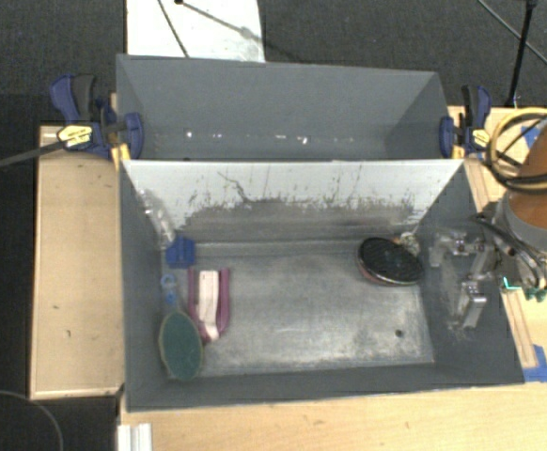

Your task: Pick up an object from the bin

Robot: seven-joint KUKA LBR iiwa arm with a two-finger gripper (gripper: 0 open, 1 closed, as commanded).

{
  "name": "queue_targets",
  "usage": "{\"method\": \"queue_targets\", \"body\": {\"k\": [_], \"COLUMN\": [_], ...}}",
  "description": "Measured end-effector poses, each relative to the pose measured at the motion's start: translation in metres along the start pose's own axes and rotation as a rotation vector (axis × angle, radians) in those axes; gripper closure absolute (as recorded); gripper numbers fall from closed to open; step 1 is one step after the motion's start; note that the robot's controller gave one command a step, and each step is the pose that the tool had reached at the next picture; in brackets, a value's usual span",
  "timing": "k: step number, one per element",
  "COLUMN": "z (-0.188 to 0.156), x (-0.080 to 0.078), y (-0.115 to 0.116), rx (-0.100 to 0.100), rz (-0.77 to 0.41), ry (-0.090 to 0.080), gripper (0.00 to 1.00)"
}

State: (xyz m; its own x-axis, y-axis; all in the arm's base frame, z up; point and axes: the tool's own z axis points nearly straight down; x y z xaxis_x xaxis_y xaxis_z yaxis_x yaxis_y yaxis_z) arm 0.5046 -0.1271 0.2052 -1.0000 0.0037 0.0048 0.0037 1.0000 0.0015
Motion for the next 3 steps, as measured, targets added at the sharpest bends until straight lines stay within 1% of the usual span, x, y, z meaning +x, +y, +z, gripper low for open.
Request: {"method": "queue_targets", "body": {"k": [1,2,3], "z": [0.084,0.135,0.134], "x": [-0.089,-0.085,-0.086], "y": [0.022,0.022,0.022], "rx": [-0.001,0.000,0.001], "rz": [0.035,0.184,0.178], "ry": [-0.007,-0.007,-0.008], "gripper": [0.00,0.00,1.00]}}
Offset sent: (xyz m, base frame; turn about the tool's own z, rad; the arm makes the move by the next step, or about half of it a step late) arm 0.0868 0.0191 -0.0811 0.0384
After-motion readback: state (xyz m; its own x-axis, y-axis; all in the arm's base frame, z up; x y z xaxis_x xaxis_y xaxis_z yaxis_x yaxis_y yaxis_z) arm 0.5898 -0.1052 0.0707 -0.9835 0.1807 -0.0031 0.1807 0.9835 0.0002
